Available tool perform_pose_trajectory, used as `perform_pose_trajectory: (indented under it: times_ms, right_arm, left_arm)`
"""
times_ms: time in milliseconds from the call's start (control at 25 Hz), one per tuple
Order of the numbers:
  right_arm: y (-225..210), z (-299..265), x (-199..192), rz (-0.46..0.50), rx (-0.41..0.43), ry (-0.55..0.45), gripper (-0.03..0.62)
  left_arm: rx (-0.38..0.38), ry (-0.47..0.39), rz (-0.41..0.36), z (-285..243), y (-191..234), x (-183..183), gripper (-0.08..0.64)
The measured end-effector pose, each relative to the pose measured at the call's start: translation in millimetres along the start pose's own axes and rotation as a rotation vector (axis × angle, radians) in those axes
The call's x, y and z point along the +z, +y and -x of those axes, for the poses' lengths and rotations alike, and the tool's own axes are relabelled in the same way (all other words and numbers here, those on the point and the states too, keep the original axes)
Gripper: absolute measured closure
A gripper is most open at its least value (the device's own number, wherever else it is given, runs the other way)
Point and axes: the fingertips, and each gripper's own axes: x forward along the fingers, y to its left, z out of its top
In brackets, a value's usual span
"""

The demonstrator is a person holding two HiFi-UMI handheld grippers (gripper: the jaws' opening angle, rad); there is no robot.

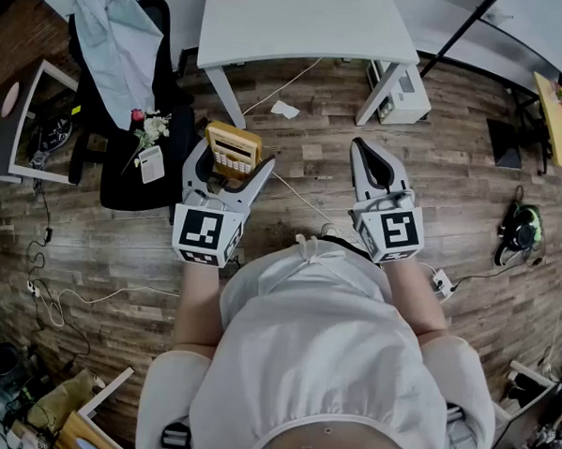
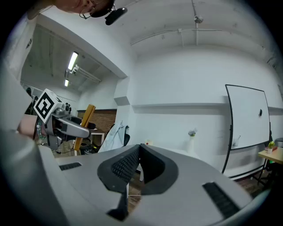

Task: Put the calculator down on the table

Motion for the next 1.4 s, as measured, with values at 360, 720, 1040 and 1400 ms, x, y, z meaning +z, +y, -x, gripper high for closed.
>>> perform_pose_trajectory:
  times_ms: [360, 720, 1040, 1400]
  right_arm:
    - [9.3, -6.4, -5.1, 0.006, 0.015, 0.016, 0.591]
    - [-10.6, -18.4, -13.3, -0.034, -0.032, 0.054, 0.588]
    - [-49.9, -62.5, -36.5, -0.083, 0.005, 0.067, 0.588]
    - [-142.4, -170.7, -41.9, -0.082, 0.123, 0.065, 0.588]
  left_arm:
    - [-0.007, 0.008, 0.001, 0.1, 6.4, -3.8, 0.155]
    - [-0.010, 0.016, 0.022, -15.6, 10.6, -7.0, 0.155]
    - [0.031, 0.062, 0.030, -65.8, 20.1, -21.9, 0.155]
    - [0.116, 0.098, 0.033, -189.8, 44.3, -10.1, 0.155]
